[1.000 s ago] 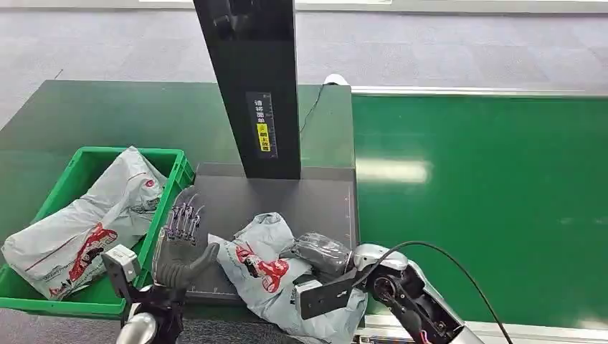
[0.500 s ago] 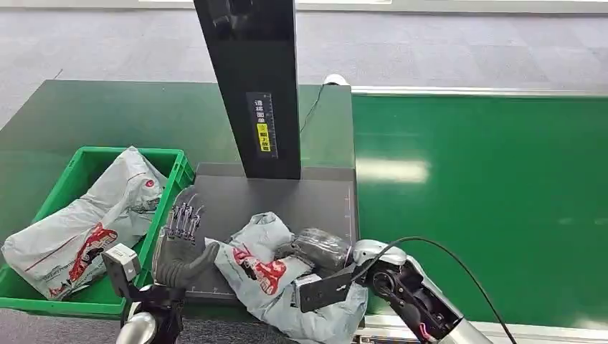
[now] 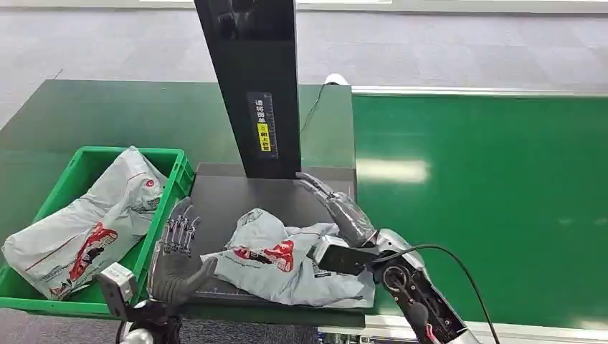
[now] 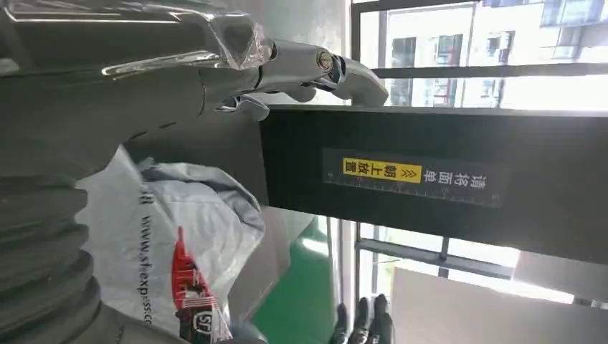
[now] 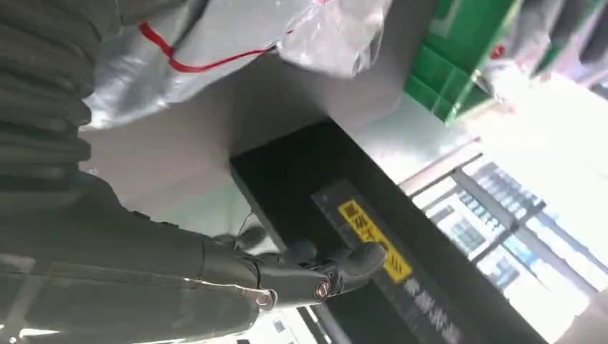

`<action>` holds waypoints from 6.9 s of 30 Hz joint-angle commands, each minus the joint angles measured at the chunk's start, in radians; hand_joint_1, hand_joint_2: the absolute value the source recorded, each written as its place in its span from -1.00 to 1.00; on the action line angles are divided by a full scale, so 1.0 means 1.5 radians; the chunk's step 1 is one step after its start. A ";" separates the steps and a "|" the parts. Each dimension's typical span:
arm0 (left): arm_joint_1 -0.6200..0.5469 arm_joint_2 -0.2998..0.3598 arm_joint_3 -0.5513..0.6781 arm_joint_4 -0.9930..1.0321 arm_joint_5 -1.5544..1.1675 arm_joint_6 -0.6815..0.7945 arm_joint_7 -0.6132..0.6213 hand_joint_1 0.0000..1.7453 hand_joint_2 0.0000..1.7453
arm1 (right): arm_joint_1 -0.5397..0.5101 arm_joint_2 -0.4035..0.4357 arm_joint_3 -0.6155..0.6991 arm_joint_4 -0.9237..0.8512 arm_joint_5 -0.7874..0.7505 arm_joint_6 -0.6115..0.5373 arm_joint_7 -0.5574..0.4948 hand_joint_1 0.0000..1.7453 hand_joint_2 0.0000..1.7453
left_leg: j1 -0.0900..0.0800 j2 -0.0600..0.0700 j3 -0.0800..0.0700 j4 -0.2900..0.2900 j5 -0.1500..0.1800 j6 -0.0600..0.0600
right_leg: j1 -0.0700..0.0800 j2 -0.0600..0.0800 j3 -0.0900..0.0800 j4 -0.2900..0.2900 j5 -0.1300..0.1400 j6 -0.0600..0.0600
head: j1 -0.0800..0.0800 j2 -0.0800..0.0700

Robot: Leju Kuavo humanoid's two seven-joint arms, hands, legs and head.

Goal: Moved the parcel from conveyor to table for the left to box.

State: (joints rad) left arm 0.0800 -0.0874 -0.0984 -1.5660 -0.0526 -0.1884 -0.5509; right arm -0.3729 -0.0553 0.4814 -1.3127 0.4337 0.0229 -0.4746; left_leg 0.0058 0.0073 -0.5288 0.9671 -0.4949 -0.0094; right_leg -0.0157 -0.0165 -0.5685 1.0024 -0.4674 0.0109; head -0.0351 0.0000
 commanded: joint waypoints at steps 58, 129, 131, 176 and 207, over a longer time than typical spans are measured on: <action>-0.278 -0.032 -0.402 0.392 -0.605 0.051 0.292 -0.74 1.00 | -0.009 -0.008 0.024 0.075 0.042 0.116 0.045 -1.00 1.00 | 0.000 0.001 0.001 0.000 0.000 0.000 | 0.000 0.002 0.001 0.000 0.001 0.000 | 0.000 0.000; -0.206 -0.022 -0.268 0.215 -0.471 0.204 0.251 -1.00 1.00 | 0.147 -0.001 -0.070 -0.290 -0.188 -0.384 -0.149 -1.00 1.00 | -0.001 0.000 -0.001 0.001 0.001 0.001 | 0.000 0.000 -0.001 0.000 0.001 0.000 | 0.000 0.000; -0.205 -0.025 -0.264 0.215 -0.461 0.213 0.245 -1.00 1.00 | 0.145 -0.001 -0.069 -0.289 -0.190 -0.384 -0.149 -1.00 1.00 | 0.000 0.000 -0.001 0.001 0.001 0.001 | 0.000 0.001 -0.001 0.000 0.001 0.000 | -0.001 0.000; -0.238 0.029 -0.376 0.305 -0.556 0.002 0.253 0.96 1.00 | 0.112 0.002 -0.087 -0.221 -0.210 -0.323 -0.149 -1.00 1.00 | 0.000 0.000 0.001 0.000 0.001 0.001 | 0.000 0.000 0.002 -0.001 0.002 0.000 | 0.000 0.000; -0.195 0.047 -0.260 0.115 -0.391 0.229 0.076 1.00 1.00 | 0.149 -0.005 -0.147 -0.225 -0.352 -0.182 -0.134 -1.00 1.00 | 0.000 -0.001 0.000 0.001 0.001 0.001 | 0.000 -0.001 0.000 0.000 0.001 0.000 | -0.001 0.000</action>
State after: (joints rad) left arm -0.2080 -0.0290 -0.4944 -1.3935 -0.6413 0.1549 -0.4330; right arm -0.1395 -0.0648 0.2789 -1.6930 -0.0900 -0.2525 -0.6794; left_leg 0.0045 0.0059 -0.5295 0.9681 -0.4938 -0.0079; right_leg -0.0166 -0.0184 -0.5683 1.0025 -0.4666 0.0119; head -0.0359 0.0000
